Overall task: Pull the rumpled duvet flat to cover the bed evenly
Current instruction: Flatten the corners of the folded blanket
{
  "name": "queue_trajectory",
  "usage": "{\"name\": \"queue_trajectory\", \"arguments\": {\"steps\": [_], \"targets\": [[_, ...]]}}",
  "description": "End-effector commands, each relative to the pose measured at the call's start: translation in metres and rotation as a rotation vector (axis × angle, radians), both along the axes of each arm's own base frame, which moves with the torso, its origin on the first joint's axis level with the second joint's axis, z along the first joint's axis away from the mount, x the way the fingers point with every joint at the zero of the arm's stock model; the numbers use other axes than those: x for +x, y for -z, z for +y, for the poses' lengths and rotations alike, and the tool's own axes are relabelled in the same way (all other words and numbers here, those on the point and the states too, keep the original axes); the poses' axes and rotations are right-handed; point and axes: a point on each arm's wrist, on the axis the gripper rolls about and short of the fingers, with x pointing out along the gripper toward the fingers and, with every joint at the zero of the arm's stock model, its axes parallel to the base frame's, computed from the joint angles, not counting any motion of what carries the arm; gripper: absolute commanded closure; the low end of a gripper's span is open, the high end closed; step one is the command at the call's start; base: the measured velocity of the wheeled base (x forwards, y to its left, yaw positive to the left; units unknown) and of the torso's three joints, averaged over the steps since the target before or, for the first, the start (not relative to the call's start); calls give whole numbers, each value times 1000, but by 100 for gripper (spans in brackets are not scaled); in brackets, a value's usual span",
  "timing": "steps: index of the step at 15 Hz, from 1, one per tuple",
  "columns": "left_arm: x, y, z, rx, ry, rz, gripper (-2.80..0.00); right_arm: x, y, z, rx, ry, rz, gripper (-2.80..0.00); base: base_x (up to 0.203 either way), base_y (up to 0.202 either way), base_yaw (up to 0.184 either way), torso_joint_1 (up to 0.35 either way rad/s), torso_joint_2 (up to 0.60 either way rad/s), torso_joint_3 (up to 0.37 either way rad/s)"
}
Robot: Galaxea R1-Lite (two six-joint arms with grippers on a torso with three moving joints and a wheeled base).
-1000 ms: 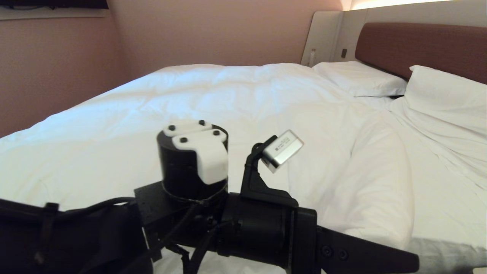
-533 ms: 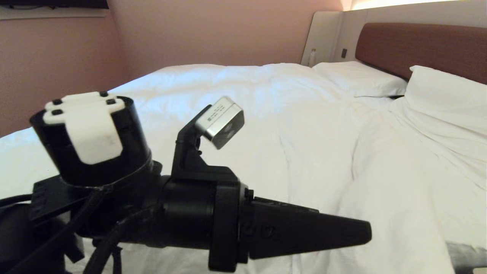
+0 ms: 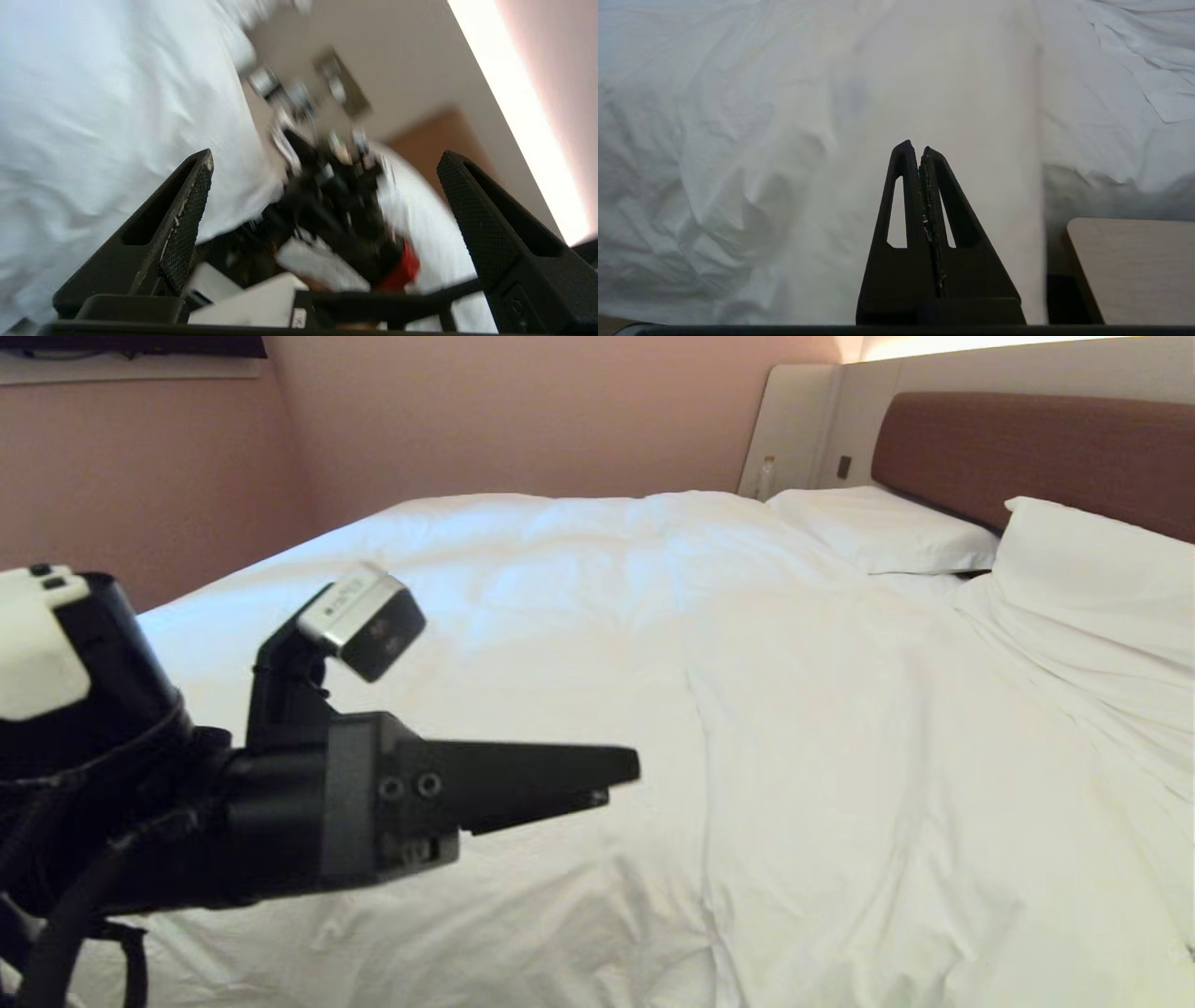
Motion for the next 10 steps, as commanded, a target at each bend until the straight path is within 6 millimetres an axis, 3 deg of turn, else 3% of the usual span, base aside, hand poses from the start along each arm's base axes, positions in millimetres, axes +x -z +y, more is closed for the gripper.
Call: {"name": "queue_trajectory", "arguments": {"steps": [1,4,10], "targets": [[2,-10,23,-34,-90,-4,-280,0,0,0,0,0,0,0,0,0,0,0,0,0],[1,-24,64,-76,-267,-16,-280,0,0,0,0,0,0,0,0,0,0,0,0,0],[-33,-37,130,-86,-635,-77,-280,0,0,0,0,0,0,0,0,0,0,0,0,0]]}}
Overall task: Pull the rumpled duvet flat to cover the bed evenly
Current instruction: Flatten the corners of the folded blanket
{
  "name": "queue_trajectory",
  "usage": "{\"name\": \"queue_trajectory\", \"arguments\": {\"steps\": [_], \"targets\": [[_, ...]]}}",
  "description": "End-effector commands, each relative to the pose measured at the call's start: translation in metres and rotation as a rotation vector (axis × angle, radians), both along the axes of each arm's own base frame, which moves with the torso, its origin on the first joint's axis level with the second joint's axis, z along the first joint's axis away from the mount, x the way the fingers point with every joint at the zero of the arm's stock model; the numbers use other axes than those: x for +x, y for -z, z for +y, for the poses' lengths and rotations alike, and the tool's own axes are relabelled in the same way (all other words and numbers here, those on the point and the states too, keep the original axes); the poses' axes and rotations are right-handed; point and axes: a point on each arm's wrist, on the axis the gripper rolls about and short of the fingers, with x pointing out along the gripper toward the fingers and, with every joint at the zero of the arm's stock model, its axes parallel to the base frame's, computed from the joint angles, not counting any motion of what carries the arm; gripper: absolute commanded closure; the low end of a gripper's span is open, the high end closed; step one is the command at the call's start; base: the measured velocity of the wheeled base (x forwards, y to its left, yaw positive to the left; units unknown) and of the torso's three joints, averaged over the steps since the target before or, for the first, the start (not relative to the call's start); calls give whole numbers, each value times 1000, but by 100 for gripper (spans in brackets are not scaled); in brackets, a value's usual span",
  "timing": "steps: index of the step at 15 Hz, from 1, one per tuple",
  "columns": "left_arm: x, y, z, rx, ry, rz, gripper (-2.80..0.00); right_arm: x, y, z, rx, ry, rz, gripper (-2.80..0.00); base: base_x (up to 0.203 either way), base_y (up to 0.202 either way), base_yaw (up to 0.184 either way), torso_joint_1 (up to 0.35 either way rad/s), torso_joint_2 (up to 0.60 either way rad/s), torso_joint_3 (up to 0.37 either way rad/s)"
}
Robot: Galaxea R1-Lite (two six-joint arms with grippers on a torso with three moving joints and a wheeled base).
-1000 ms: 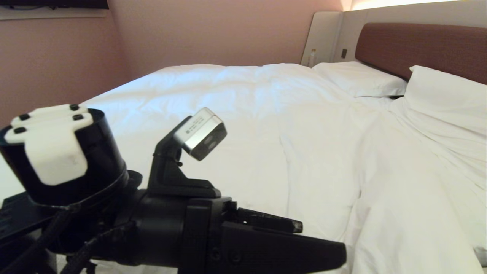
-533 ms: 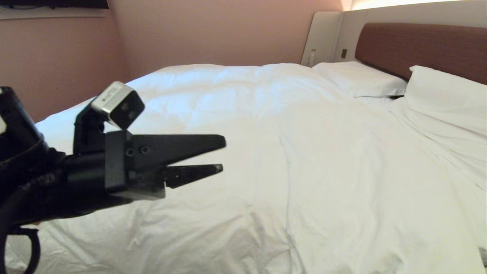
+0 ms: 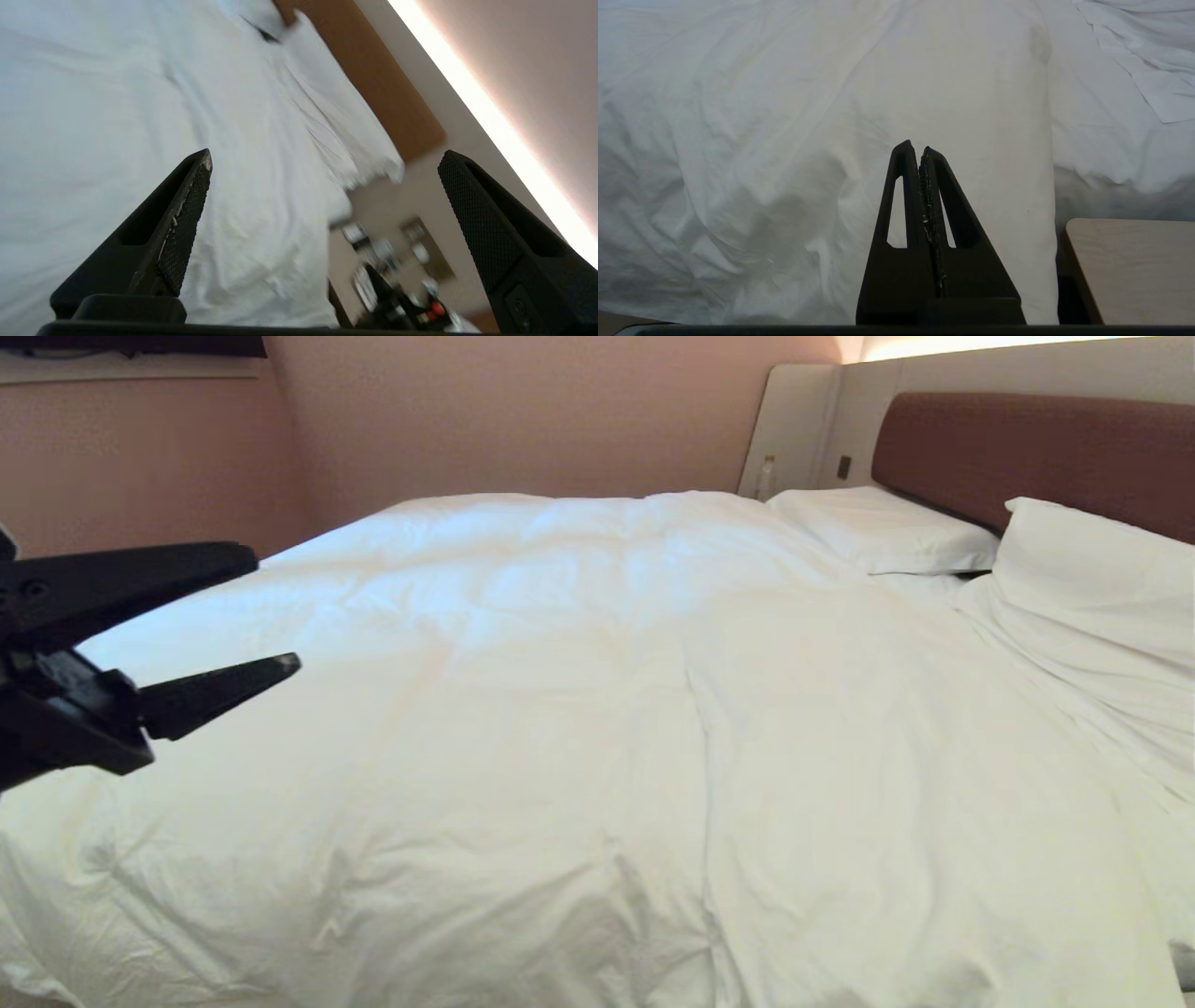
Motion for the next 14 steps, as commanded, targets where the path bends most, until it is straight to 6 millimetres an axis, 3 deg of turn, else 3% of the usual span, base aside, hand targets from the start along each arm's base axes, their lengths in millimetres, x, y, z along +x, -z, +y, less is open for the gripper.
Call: {"name": "queue_trajectory", "arguments": {"steps": [1,4,7,10,11,12,14], "targets": [[-25,-7,14,1,-107,-38,-280,0,0,0,0,-1,0,0,0,0,0,0,0,0],[-63,-1,21,27,-234,-54,-280,0,0,0,0,-1,0,0,0,0,0,0,0,0],[-103,2,14,133,-317,-165,-280,0,0,0,0,0,1,0,0,0,0,0,0,0],[-123,-13,8,187,-357,-212,-280,0,0,0,0,0,0,0,0,0,0,0,0,0],[-126,-15,8,187,-359,-197,-112,0,0,0,0,0,0,0,0,0,0,0,0,0],[-127,-17,7,186,-362,-193,0,0,0,0,0,-1,0,0,0,0,0,0,0,0],[-133,-18,6,207,-410,-227,0,0,0,0,0,0,0,0,0,0,0,0,0,0]]}}
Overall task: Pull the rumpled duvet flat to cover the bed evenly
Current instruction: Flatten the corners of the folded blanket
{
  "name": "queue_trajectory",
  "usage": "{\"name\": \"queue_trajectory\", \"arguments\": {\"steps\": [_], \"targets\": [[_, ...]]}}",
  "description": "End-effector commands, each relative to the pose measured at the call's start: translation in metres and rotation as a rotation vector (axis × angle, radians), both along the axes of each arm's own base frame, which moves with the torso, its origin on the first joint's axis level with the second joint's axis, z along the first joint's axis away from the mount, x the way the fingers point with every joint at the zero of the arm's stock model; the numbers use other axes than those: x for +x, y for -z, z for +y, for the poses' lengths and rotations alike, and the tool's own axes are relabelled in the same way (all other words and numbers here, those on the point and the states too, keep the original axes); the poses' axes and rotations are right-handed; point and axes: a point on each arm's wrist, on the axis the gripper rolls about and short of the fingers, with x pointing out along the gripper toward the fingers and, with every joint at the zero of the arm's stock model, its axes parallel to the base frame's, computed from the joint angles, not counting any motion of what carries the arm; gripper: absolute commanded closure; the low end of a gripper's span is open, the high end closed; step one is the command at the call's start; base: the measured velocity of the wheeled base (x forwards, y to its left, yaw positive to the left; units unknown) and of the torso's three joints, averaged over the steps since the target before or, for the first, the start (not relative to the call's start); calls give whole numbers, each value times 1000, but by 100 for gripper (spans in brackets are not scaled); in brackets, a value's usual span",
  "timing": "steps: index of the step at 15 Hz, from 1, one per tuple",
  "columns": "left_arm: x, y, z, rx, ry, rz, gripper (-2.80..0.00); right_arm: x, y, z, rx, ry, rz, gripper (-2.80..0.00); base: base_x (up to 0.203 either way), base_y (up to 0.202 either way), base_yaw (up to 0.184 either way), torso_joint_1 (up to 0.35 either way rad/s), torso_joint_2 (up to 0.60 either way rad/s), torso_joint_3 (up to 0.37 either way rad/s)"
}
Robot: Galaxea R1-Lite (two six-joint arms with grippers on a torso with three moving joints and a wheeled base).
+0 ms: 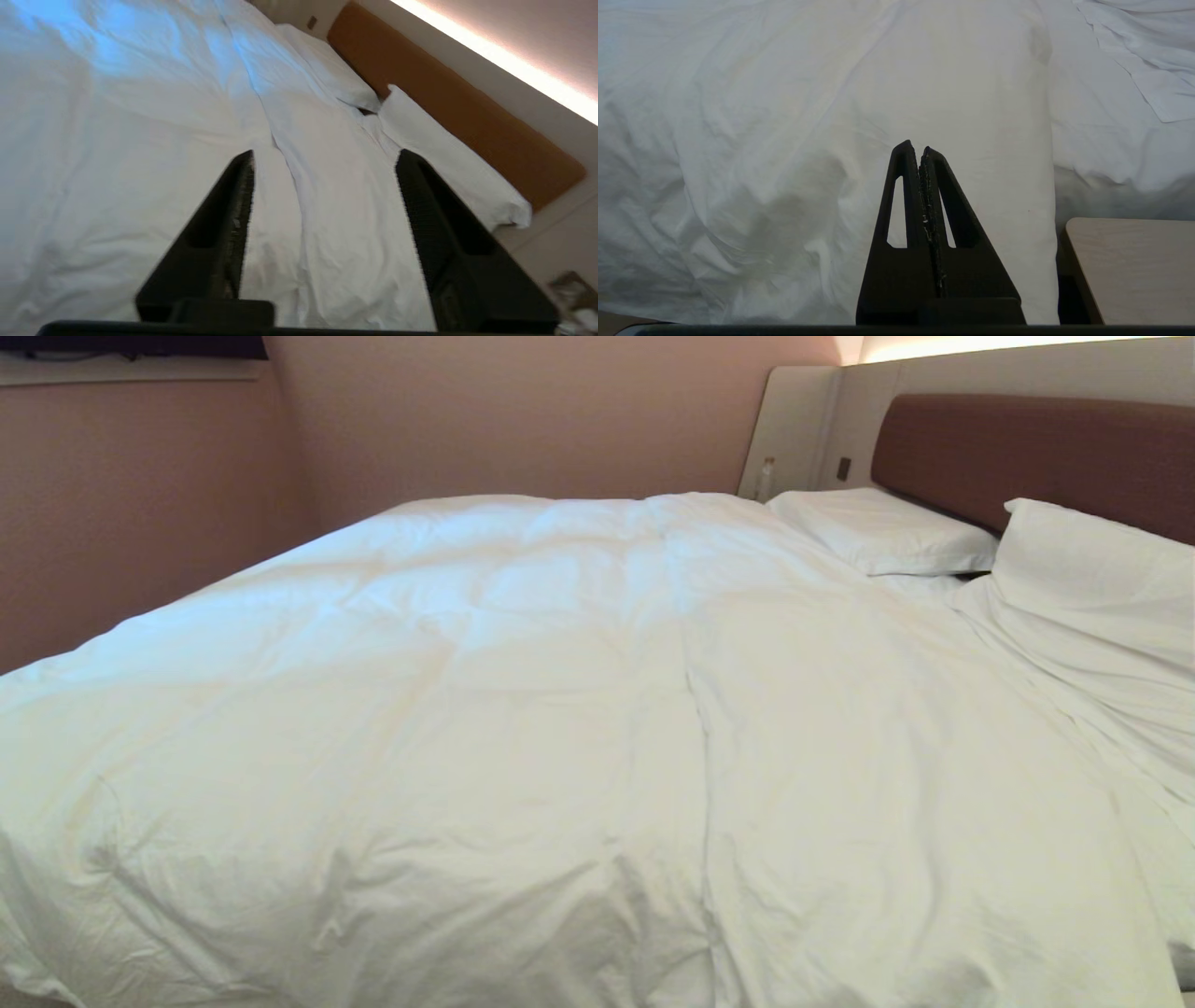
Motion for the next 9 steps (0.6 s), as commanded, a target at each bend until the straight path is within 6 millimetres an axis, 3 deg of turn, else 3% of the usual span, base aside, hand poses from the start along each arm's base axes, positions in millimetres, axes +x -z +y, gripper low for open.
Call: {"name": "queue_trajectory", "arguments": {"steps": [1,3,9], "targets": [[-9,-1,-3,28,-21,-43,0,0,0,0,0,-1,-1,0,0,0,0,0,0,0],[-28,0,-9,88,-64,-95,0,0,0,0,0,1,-1,0,0,0,0,0,0,0],[-47,-10,-14,112,-279,-155,0,0,0,0,0,1,-1,0,0,0,0,0,0,0]]}}
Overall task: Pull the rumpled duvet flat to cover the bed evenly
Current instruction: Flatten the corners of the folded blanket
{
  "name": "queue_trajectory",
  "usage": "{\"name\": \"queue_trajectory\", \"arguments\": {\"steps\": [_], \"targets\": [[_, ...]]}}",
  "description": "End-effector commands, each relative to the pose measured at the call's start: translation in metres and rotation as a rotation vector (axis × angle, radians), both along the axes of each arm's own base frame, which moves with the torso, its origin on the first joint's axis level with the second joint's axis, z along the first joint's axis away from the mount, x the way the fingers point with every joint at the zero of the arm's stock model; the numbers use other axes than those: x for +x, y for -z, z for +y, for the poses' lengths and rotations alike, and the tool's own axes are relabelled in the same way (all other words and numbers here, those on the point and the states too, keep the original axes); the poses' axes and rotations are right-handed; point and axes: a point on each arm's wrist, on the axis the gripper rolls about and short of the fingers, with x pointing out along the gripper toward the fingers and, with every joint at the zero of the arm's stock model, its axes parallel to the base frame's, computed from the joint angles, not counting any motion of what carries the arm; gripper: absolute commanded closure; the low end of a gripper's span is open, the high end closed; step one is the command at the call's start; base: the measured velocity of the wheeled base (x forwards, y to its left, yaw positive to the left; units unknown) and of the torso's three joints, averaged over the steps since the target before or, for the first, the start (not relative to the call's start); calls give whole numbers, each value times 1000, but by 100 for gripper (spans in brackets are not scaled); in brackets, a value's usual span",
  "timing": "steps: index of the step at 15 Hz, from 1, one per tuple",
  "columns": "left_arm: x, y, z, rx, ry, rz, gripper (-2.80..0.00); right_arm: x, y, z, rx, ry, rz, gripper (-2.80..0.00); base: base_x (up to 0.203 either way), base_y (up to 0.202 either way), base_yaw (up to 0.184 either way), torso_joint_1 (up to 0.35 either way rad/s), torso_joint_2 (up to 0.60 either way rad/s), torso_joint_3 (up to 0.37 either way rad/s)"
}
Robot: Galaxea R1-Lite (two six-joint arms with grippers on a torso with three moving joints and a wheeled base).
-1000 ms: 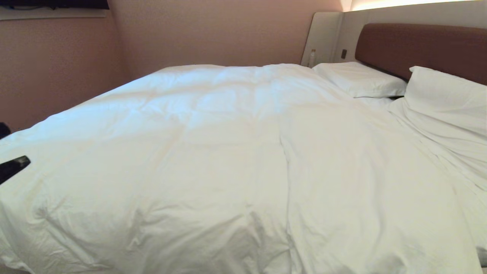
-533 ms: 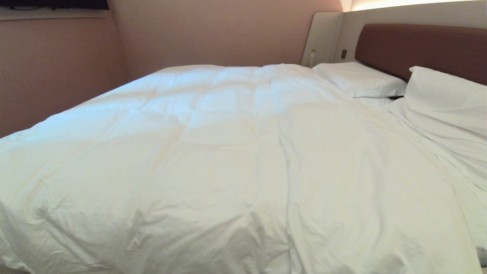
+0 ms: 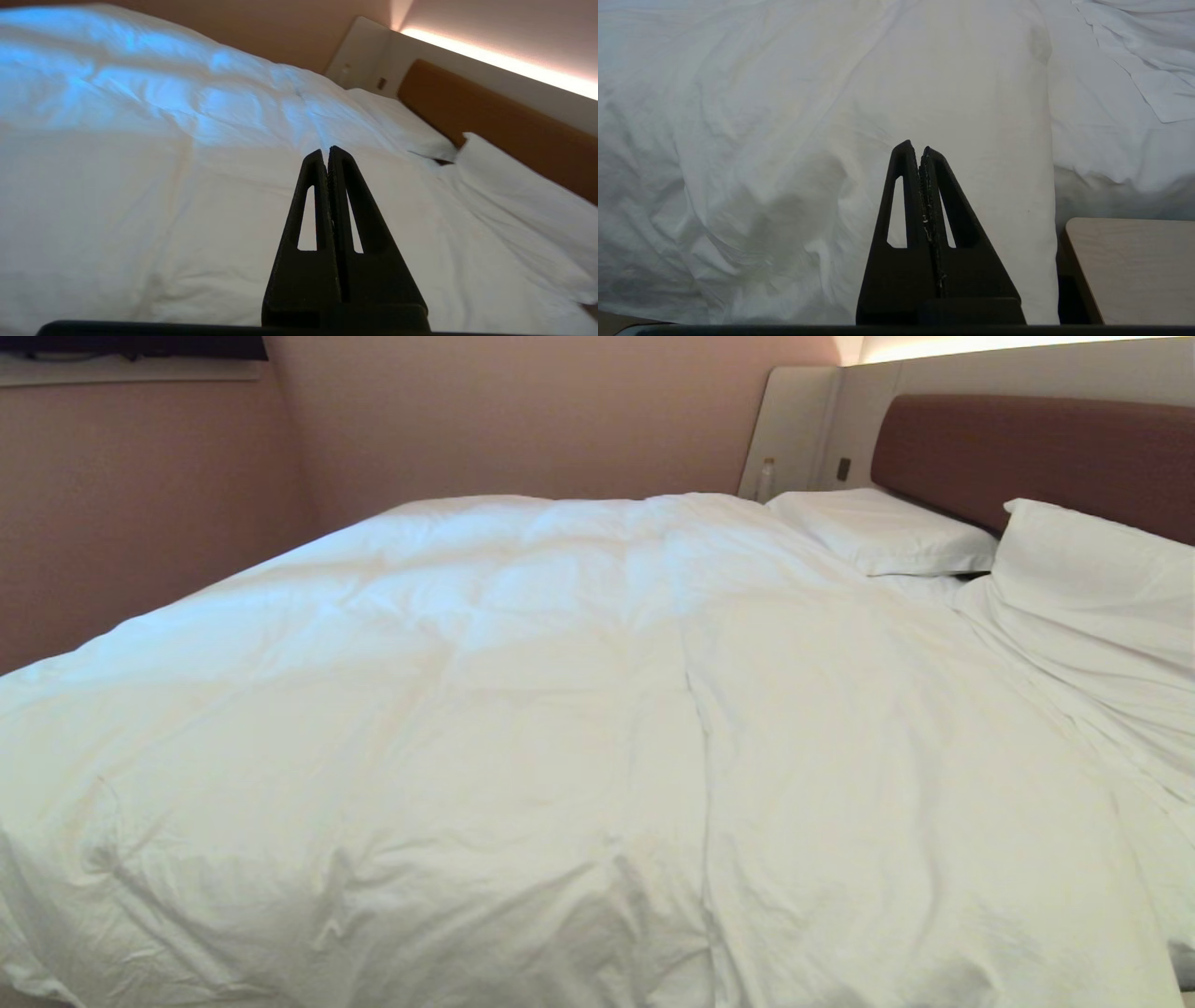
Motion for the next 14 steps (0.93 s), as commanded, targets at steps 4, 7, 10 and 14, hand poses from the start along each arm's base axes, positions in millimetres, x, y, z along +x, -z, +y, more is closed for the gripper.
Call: {"name": "queue_trajectory", "arguments": {"steps": [4,7,10,14], "targets": [[-25,0,-2,139,-196,-45,0,0,0,0,0,-1,0,0,0,0,0,0,0,0],[-41,6,1,224,-324,-71,0,0,0,0,0,1,0,0,0,0,0,0,0,0],[-59,24,11,289,-381,-85,0,0,0,0,0,1,0,0,0,0,0,0,0,0],[-60,37,20,334,-364,-74,0,0,0,0,0,1,0,0,0,0,0,0,0,0]]}}
